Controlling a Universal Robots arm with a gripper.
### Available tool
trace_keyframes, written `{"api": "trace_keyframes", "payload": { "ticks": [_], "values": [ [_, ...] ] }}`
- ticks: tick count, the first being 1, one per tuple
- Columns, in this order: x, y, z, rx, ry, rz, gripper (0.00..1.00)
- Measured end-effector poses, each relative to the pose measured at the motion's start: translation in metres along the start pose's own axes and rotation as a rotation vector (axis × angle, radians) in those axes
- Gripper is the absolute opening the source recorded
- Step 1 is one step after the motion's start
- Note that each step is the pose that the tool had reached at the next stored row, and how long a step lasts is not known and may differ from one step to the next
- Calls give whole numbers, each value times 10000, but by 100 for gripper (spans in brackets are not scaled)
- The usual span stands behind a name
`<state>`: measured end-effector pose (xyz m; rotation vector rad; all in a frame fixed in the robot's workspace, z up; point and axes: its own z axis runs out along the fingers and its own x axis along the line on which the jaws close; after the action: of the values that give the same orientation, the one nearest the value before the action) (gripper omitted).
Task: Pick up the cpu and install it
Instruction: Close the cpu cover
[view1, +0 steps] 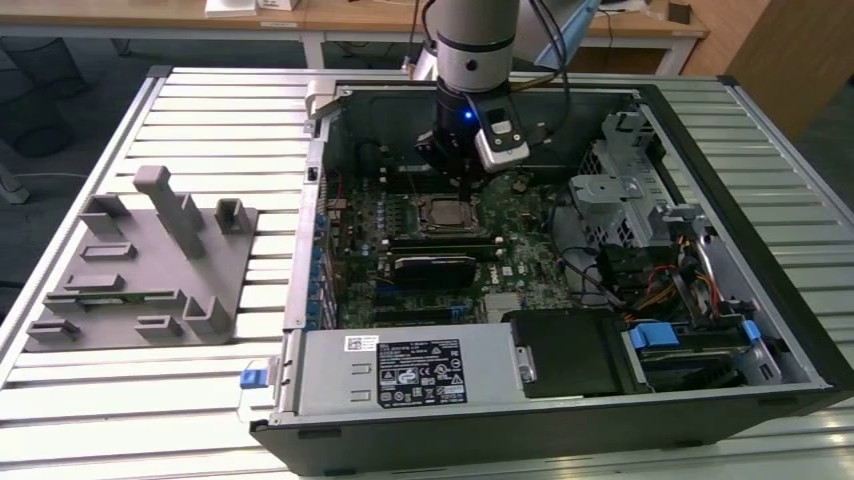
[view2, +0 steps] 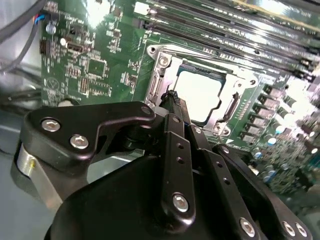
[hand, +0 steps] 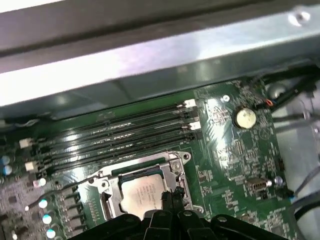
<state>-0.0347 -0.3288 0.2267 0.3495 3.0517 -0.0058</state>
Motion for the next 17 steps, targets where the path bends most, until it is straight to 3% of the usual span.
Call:
{"api": "trace_keyframes", "payload": {
  "ticks": [3, 13, 17],
  "values": [
    [1, -1, 3, 1, -3, -297, 11],
    [7, -3, 14, 43, -6, -289, 11],
    [8, -4, 27, 81, 43, -297, 11]
  ]
}}
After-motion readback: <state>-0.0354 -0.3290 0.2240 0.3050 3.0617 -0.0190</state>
